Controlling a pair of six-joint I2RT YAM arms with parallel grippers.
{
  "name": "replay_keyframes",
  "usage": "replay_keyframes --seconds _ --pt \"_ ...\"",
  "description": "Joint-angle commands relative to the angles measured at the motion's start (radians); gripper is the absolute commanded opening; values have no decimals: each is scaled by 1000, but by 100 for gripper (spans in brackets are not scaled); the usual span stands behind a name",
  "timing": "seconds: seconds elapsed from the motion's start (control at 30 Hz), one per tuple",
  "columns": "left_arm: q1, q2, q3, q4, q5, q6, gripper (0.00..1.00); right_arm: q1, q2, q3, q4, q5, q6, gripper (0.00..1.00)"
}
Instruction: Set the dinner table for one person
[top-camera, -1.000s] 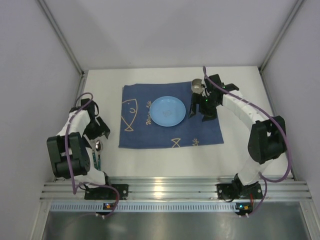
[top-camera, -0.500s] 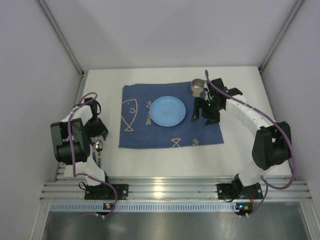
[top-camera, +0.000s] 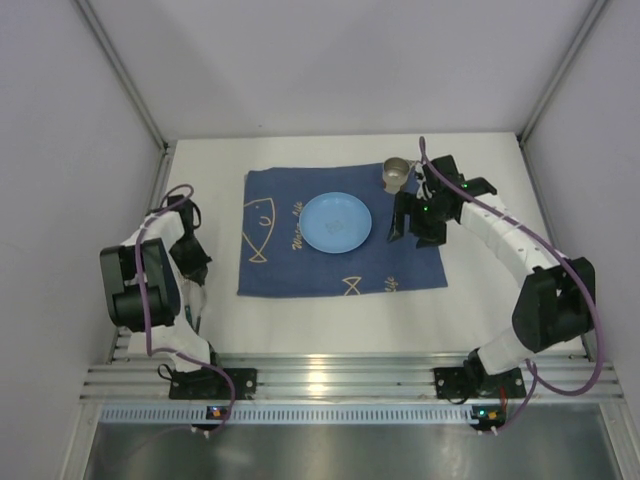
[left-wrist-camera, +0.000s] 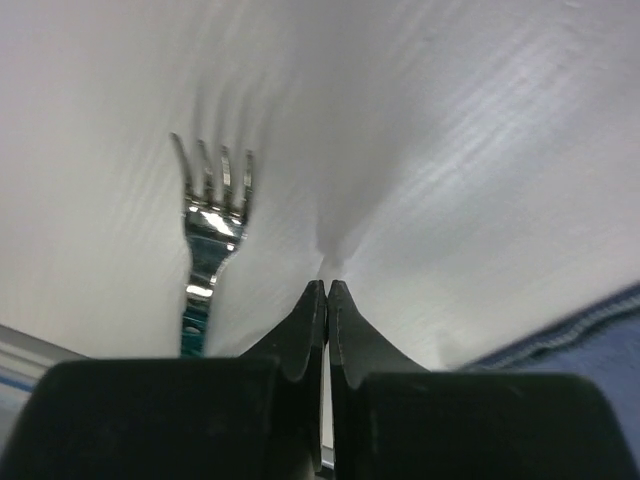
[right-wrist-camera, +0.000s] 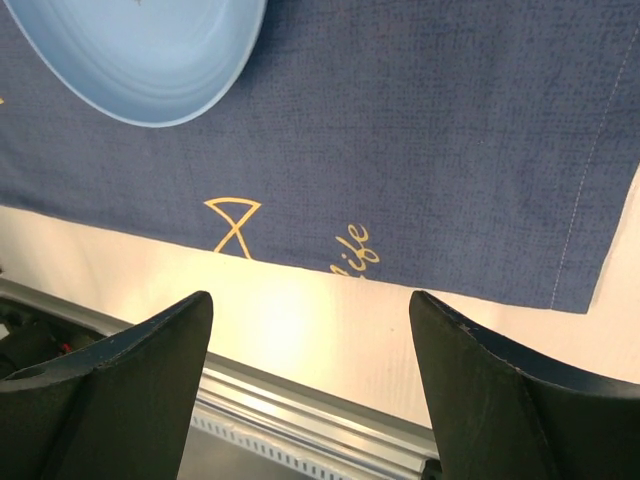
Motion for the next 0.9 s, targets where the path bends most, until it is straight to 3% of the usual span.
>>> replay_keyframes --seconds 0.0,0.27,0.57,0.67,0.87 --pt "2 -113 55 7 165 -15 0 -11 -62 -2 28 -66 -3 80" --pt "-33 -242 253 2 484 -161 0 93 -79 -37 296 -408 102 81" --pt "-189 -365 318 222 608 -421 0 403 48 24 565 -406 283 81" --pt "-235 -382 319 272 636 -472 0 456 108 56 646 -401 329 81" --pt "-252 -423 264 360 719 -547 0 515 209 168 653 -357 334 80"
